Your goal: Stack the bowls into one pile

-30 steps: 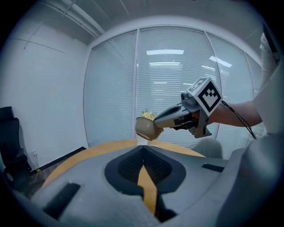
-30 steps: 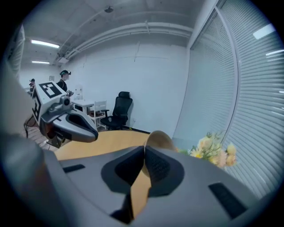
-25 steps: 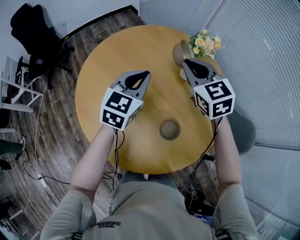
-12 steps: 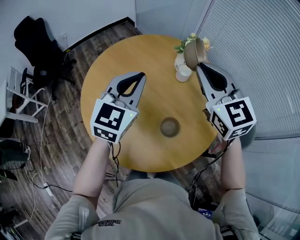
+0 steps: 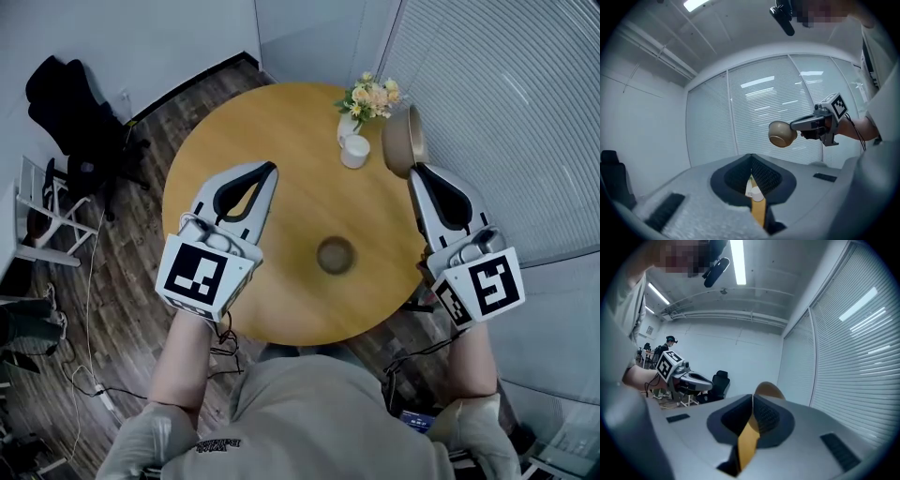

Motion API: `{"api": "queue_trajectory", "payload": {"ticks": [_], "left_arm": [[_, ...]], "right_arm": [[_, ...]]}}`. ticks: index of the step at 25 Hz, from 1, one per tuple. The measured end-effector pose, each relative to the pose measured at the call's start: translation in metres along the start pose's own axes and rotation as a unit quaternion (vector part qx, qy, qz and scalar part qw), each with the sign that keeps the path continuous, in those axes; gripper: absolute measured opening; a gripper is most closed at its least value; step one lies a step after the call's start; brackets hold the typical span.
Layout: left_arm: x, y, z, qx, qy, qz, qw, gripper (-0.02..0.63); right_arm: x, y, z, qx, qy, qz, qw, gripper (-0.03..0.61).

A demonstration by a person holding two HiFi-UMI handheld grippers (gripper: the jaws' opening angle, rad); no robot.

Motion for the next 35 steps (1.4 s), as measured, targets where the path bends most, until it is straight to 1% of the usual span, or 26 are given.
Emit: {"api": "queue_trajectory", "payload": {"ticks": [3,7,11,14,16,19,28,35], "left_arm": [[0.011,0.004,0.006,0.006,-0.006,0.006,0.9999,0.018],[0.026,0.005,0.014,-0.008,-0.017,0.009,0.9998,0.018],[0.050,0.013,0.022,0.008,-0.037,0.024,0.9990,0.018],[0.070,0.007,0.031,-0.006,-0.049,0.037,0.9981,0.018],[0.074,-0.001,0.034,-0.018,-0.053,0.045,0.9974,0.018],[0.076,-0.008,0.033,-0.025,-0.055,0.052,0.9969,0.018],[0.074,-0.012,0.034,-0.032,-0.049,0.053,0.9969,0.018],[0.072,-0.014,0.028,-0.045,-0.048,0.045,0.9968,0.018]], "right_arm": [[-0.006,0.002,0.020,0.011,-0.005,-0.016,1.000,0.034],[-0.015,-0.002,0.041,0.015,-0.015,-0.040,0.999,0.032],[-0.028,-0.005,0.062,0.008,-0.025,-0.042,0.999,0.032],[-0.036,-0.015,0.075,0.000,-0.026,-0.062,0.998,0.032],[-0.036,-0.024,0.076,-0.009,-0.028,-0.078,0.997,0.034],[-0.033,-0.032,0.075,-0.016,-0.029,-0.090,0.995,0.032],[-0.031,-0.036,0.075,-0.018,-0.026,-0.096,0.995,0.032],[-0.029,-0.039,0.067,-0.037,-0.013,-0.075,0.996,0.032]]}}
Point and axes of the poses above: the fingertips, and each gripper's own axes: z backward along the fingers, x to its right, y out of its top, the point moved 8 cm from there along z, backward along the fingers, and after that the axes turned 9 degrees about -z, right-handed, at the moved point
